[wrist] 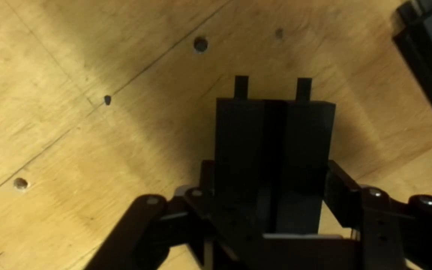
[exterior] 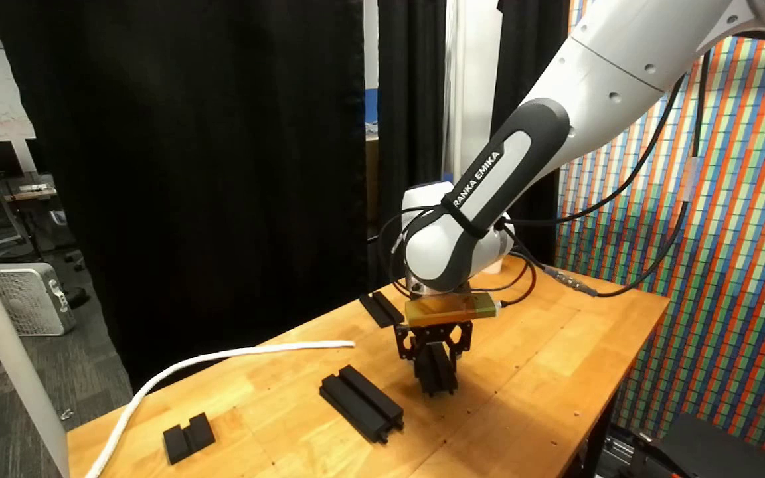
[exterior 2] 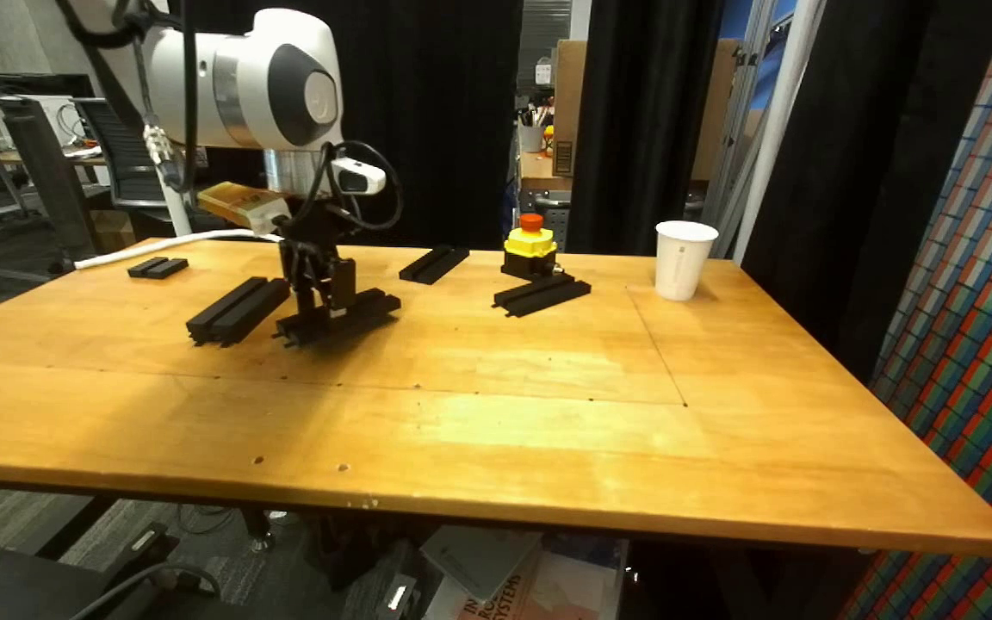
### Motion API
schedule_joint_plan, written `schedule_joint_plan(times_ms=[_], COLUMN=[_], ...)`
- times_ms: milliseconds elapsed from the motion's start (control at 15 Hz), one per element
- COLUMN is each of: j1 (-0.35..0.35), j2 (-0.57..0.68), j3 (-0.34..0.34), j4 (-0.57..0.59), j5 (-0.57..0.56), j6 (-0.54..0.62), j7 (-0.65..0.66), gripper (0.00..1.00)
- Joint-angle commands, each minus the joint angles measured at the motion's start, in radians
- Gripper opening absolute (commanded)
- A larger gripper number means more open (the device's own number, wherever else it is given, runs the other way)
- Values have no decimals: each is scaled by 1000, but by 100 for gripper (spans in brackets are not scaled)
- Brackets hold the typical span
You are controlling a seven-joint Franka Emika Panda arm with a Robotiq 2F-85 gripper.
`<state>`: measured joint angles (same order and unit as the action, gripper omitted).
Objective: Arrange the black objects on the table
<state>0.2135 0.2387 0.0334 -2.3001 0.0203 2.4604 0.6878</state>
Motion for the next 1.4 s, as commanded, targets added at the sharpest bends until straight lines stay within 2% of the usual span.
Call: schedule_joint_plan(times_ms=[0,267,667,1067,1333], j1=[45,83,111,129,123], j2=[-89,-110,-97,-68,-37], j3=[37,94,159,179,185], j4=[-33,-16,17,46,66], j5=[-70,-131,-155,-196,-180], j6=[-41,-64,-66,-55,-43], j7=[29,34,10,-11,-120], gripper=[45,45,45,45,45])
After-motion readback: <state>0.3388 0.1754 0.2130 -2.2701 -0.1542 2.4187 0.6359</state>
